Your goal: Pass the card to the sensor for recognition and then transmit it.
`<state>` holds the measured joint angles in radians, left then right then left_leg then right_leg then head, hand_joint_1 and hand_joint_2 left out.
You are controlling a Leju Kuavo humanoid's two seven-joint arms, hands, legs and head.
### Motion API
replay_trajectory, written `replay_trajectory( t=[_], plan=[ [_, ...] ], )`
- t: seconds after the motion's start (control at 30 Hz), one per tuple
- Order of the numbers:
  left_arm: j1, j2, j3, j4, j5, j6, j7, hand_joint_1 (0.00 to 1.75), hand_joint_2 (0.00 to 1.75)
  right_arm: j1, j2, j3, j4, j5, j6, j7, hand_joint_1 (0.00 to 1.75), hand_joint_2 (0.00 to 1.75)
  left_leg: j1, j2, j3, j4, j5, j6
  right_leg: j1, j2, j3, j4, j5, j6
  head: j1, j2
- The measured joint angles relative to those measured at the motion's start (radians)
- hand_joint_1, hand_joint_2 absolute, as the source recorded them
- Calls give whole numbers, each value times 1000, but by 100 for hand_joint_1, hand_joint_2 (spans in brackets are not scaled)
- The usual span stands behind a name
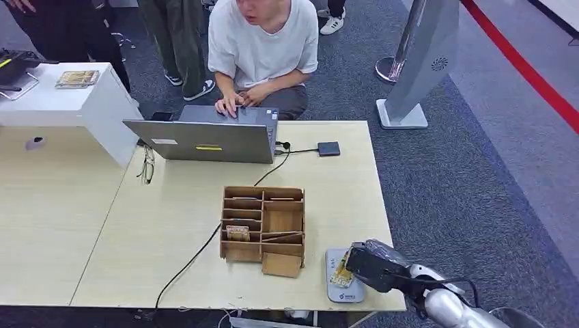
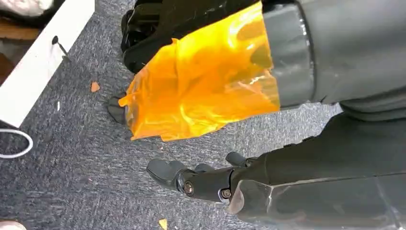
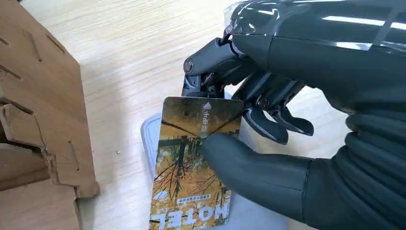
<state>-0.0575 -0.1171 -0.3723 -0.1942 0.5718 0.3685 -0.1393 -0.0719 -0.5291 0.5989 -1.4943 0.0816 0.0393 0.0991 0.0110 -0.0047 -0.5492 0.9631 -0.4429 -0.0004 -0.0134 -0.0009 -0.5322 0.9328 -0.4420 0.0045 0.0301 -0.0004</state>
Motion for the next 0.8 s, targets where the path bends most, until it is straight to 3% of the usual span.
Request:
replay_trajectory(
  t=[0.53,0.8],
  plan=[
    [-7,-8,2,0,3,1,13,0,0,-59,52,49,46,178,-72,79,175,175,0,0,0,0,0,0,0,0,0,0,0,0,0,0],
    [-8,-8,10,0,4,0,15,0,0,-64,61,61,56,225,-81,90,175,175,0,0,0,0,0,0,0,0,0,0,0,0,0,0]
  ],
)
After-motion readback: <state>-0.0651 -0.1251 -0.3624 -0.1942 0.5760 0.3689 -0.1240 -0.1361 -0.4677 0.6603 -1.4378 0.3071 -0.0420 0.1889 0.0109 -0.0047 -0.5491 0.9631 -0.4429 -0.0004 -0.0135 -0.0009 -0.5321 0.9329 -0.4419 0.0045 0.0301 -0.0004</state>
